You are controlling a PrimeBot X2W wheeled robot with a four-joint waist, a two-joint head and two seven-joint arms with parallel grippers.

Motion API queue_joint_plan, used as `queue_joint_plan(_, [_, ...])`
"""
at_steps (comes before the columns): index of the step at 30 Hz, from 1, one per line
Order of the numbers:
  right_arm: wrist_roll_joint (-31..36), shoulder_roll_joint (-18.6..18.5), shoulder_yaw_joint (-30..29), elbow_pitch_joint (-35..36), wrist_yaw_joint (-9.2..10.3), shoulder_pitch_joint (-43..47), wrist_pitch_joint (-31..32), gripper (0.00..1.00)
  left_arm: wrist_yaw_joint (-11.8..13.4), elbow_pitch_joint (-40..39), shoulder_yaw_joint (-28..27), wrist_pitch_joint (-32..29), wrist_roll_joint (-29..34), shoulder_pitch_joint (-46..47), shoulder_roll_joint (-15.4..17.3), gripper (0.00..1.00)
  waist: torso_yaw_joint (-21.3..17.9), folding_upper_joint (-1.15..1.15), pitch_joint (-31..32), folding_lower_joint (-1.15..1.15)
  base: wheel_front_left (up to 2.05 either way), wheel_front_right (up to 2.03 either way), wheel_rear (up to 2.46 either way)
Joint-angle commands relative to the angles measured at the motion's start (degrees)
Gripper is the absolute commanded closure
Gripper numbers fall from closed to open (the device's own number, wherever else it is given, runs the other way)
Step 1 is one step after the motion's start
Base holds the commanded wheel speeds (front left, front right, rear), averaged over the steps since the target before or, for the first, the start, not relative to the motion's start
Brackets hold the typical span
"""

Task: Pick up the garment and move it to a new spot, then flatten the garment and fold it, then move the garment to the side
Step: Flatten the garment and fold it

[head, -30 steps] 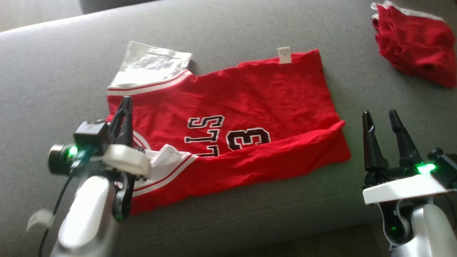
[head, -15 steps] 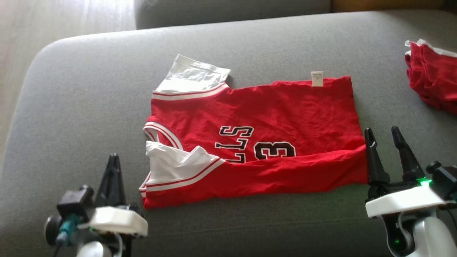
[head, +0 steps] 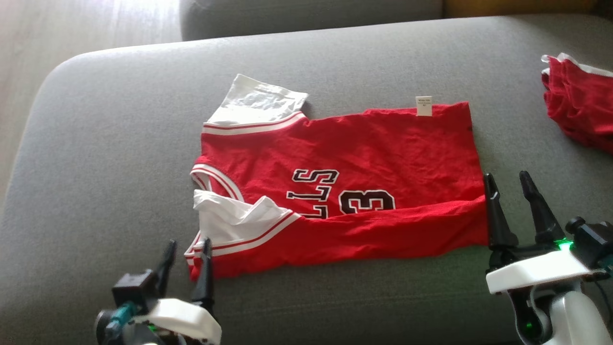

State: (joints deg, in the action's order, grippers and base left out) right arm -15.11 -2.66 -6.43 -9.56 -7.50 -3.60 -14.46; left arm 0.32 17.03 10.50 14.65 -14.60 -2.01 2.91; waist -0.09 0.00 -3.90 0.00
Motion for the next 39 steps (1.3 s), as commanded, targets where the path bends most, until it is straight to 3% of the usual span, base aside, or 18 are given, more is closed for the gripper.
queue_joint_plan(1, [0.48, -0.21, 1.69, 1.55, 0.01, -1.17, -0.53, 0.00, -0.18, -0.39, -1.56, 0.34, -0.75, 2.73, -0.01, 0.00, -0.67, 0.00, -0.41, 0.00, 0.00, 0.00, 0.00])
queue_joint_plan(6, [0.72, -0.21, 1.63, 1.50, 0.01, -1.50, -0.53, 0.00, -0.02, 7.92, -0.18, 0.35, -2.73, 4.30, -0.02, 0.00, -2.35, 0.00, -1.34, 0.00, 0.00, 0.00, 0.00])
queue_joint_plan(16, [0.91, -0.21, 1.51, 1.75, 0.01, -2.17, -0.54, 0.00, 3.59, 16.96, -3.03, 0.35, -4.25, 8.88, -0.02, 0.00, -4.66, 0.00, -3.23, 0.00, 0.00, 0.00, 0.00])
queue_joint_plan(23, [0.94, -0.21, 1.30, 1.50, 0.01, -2.20, -0.54, 0.00, 3.20, 22.69, -2.28, 0.35, -4.75, 10.45, -0.02, 0.00, -4.99, 0.00, -3.31, 0.00, 0.00, 0.00, 0.00])
queue_joint_plan(24, [0.93, -0.21, 1.23, 1.38, 0.01, -2.18, -0.54, 0.00, 2.72, 23.50, -1.80, 0.35, -4.35, 10.68, -0.02, 0.67, -4.97, 0.00, -3.23, 0.00, 0.00, 0.00, 0.00])
queue_joint_plan(25, [0.90, -0.21, 1.16, 1.16, 0.01, -2.13, -0.54, 0.00, 2.42, 23.96, -1.65, 0.35, -4.35, 10.84, -0.02, 1.00, -4.90, 0.00, -3.17, 0.00, 0.00, 0.00, 0.00])
queue_joint_plan(31, [1.42, -0.21, 0.42, -3.87, 0.01, -1.82, -0.54, 0.00, 1.34, 22.85, -0.27, 0.35, -4.68, 11.07, -0.03, 1.00, -3.75, 0.00, -2.48, 0.00, 0.00, 0.00, 0.00])
queue_joint_plan(39, [-2.34, -0.21, -3.20, -16.60, 0.01, -5.10, -0.54, 0.00, 0.99, 11.70, -0.74, 0.35, -0.47, 9.81, -0.03, 1.00, -1.82, 0.00, -2.36, 0.00, 0.00, 0.00, 0.00])
